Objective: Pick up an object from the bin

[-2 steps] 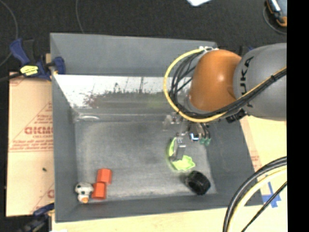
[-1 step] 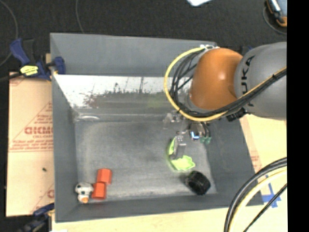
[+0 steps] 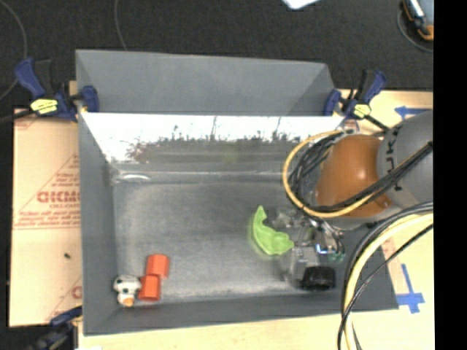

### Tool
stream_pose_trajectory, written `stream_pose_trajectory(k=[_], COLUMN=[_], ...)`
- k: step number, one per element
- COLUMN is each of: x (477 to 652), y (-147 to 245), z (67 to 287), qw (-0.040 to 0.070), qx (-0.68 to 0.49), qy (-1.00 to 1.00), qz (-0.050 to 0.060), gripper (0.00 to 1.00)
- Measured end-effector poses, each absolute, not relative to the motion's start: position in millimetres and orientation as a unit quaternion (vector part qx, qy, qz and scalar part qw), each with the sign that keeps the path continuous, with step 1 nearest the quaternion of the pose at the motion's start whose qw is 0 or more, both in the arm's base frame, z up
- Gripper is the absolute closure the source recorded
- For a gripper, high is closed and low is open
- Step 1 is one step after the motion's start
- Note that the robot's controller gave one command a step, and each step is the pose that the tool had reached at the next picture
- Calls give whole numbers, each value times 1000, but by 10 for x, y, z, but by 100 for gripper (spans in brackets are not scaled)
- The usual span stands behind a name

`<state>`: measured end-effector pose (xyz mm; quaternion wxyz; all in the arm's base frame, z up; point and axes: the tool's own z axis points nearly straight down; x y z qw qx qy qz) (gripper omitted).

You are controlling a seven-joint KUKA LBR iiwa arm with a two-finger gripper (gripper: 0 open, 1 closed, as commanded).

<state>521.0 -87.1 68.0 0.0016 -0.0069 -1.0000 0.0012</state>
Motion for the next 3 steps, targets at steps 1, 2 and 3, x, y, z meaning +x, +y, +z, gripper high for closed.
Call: stream_pose_trajectory(k=[1, 2, 3], x=[5527, 5342, 5355], y=[-493, -570, -751], z=[1224, 1065, 701], qw=[-6, -1, -7], qx=[-103, -151, -222], qy=[-995, -989, -975], qz=[-1, 1, -1], gripper=[0, 0, 0])
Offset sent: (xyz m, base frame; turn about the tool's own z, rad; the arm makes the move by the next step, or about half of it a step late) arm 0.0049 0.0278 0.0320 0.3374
